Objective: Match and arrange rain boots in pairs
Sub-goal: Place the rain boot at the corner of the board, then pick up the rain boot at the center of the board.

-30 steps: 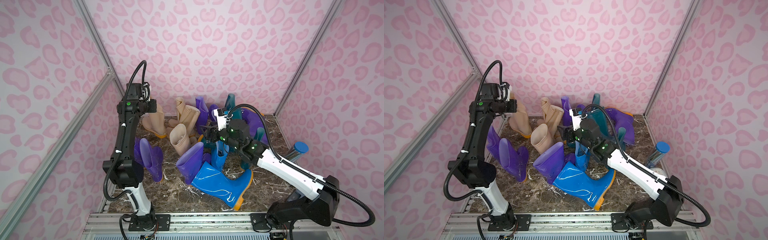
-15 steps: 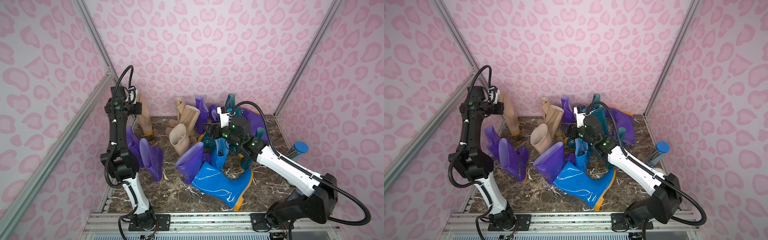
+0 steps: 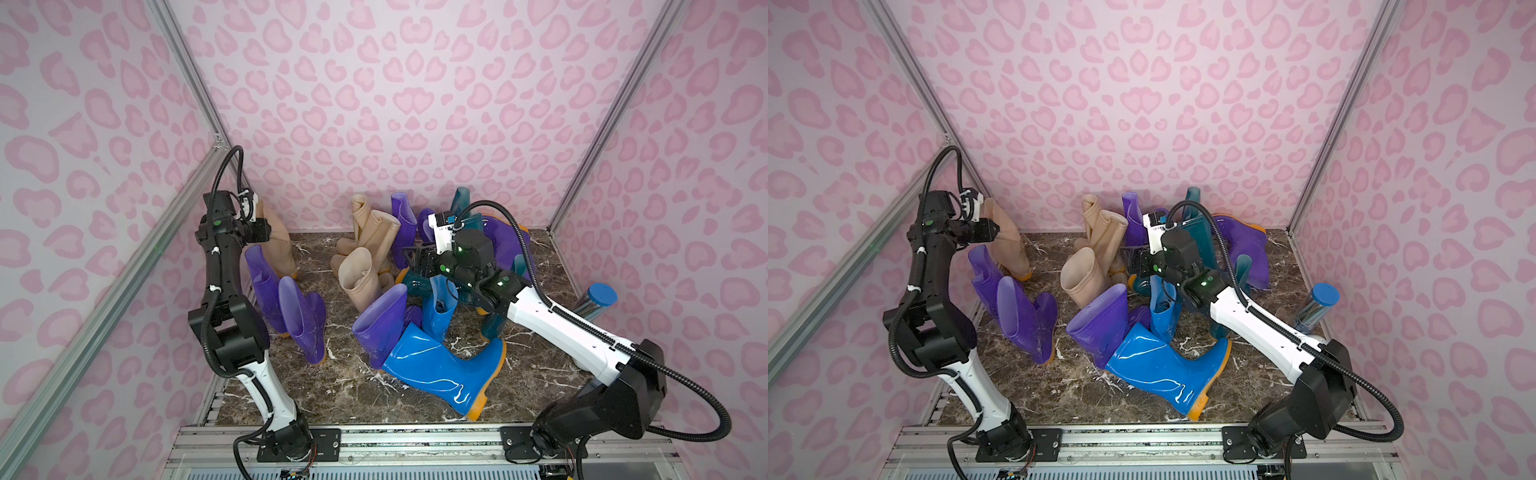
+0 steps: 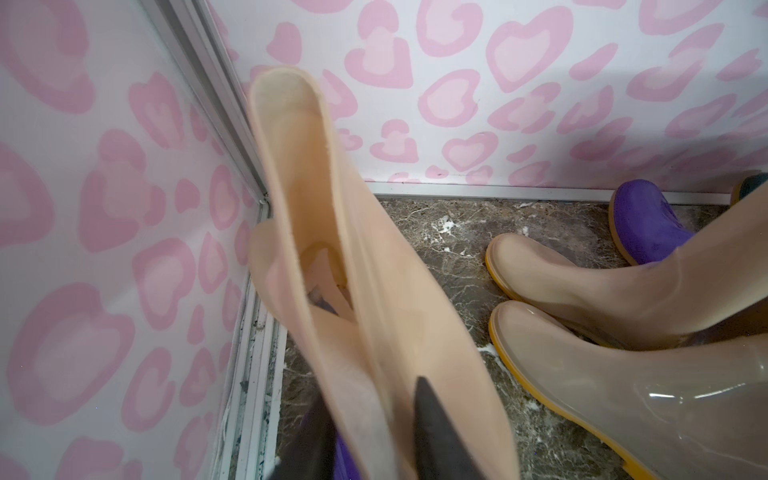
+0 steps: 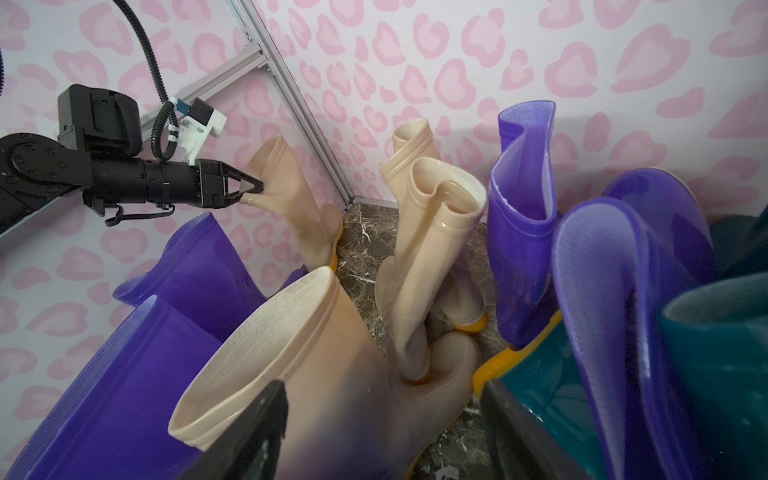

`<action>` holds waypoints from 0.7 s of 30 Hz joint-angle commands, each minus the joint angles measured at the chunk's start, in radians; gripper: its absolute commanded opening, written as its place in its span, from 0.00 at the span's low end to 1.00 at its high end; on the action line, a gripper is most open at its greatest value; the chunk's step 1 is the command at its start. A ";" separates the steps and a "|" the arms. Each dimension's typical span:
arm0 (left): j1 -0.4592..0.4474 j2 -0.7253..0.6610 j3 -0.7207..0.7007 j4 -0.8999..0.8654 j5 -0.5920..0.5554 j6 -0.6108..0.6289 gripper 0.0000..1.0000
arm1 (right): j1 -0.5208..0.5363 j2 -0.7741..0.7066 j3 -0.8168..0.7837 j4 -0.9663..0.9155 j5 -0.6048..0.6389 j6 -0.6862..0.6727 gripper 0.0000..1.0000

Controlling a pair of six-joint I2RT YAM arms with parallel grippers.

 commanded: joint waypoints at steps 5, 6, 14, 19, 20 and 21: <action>-0.013 -0.053 0.090 -0.021 0.095 -0.153 0.60 | 0.001 0.001 0.007 -0.007 0.013 -0.040 0.80; -0.023 -0.060 0.106 -0.029 0.106 -0.173 0.61 | 0.000 0.002 0.045 -0.010 0.015 -0.046 0.80; -0.210 -0.142 0.158 -0.119 0.119 -0.311 0.64 | 0.000 0.040 0.067 -0.013 0.041 -0.053 0.82; -0.411 -0.218 0.084 -0.235 0.036 -0.374 0.60 | 0.014 0.047 0.066 -0.015 0.016 -0.052 0.82; -0.445 -0.246 0.041 -0.246 0.021 -0.371 0.60 | 0.014 0.042 0.064 -0.021 0.016 -0.053 0.82; -0.478 -0.275 0.014 -0.269 -0.003 -0.360 0.61 | 0.014 0.036 0.063 -0.024 0.017 -0.057 0.82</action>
